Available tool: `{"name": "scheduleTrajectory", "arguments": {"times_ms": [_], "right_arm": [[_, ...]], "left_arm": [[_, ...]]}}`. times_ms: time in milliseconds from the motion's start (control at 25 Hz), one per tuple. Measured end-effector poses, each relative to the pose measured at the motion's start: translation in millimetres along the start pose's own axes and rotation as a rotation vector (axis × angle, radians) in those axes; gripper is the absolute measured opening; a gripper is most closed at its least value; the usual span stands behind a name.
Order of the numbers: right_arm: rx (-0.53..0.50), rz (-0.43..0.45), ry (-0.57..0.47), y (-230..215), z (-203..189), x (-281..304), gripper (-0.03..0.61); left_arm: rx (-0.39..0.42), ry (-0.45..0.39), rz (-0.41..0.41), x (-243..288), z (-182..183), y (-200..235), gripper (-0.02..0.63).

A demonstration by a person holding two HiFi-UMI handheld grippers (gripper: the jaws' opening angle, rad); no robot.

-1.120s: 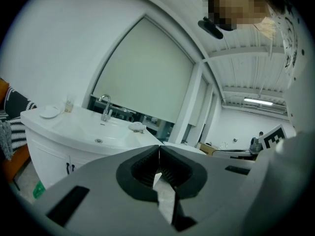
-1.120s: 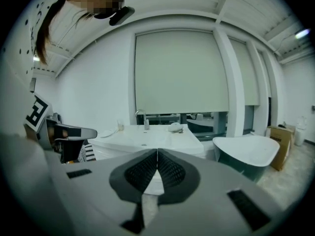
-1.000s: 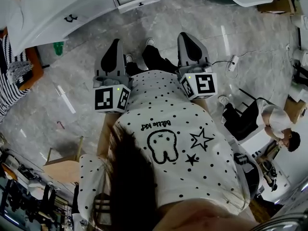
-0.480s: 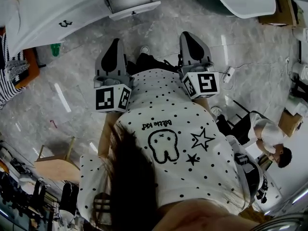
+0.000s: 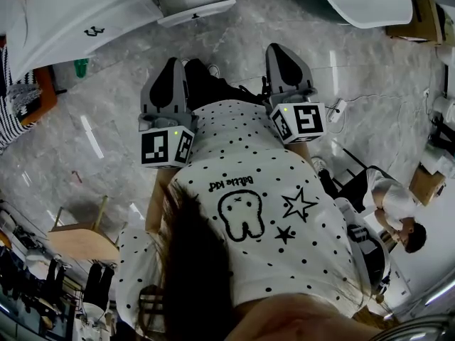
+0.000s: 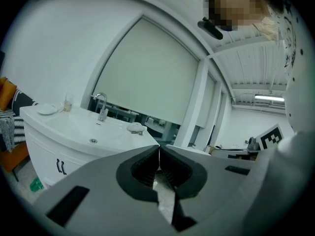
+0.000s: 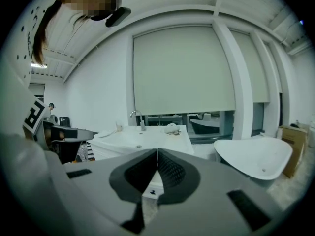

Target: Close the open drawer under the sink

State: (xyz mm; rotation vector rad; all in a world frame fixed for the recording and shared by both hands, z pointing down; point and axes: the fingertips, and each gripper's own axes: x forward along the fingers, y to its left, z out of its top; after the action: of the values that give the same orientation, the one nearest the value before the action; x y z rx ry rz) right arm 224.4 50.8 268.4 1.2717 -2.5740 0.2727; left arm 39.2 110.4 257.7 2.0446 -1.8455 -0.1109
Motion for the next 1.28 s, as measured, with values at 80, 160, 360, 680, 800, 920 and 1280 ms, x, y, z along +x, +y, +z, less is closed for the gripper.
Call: {"name": "scheduleTrajectory", "arguments": {"times_ms": [80,160,360,680,800,920,1280], "right_arm": [[-0.004,0.003,0.009,1,0,5,0.012],[-0.008,-0.002,0.017,1,0,9,0.013],[-0.024,-0.023,0.037,-2,3,32,0.012],[-0.034,-0.03,0.033,2,38,90,0.012],[-0.02,-0.036,0.021,1,46,108,0.012],[-0.013,-0.04,0.024,3,45,124,0.012],[0.002,-0.019,0.051,9,38,152,0.013]], "left_arm": [[-0.009,0.001,0.001,3,1,3,0.009],[-0.02,0.008,0.0,7,1,8,0.009],[-0.035,0.014,-0.009,29,6,23,0.009],[-0.054,-0.012,-0.031,79,49,60,0.009],[-0.048,-0.014,-0.039,93,58,70,0.009],[-0.038,-0.004,-0.041,104,59,83,0.009],[-0.056,0.02,0.006,111,58,111,0.009]]}}
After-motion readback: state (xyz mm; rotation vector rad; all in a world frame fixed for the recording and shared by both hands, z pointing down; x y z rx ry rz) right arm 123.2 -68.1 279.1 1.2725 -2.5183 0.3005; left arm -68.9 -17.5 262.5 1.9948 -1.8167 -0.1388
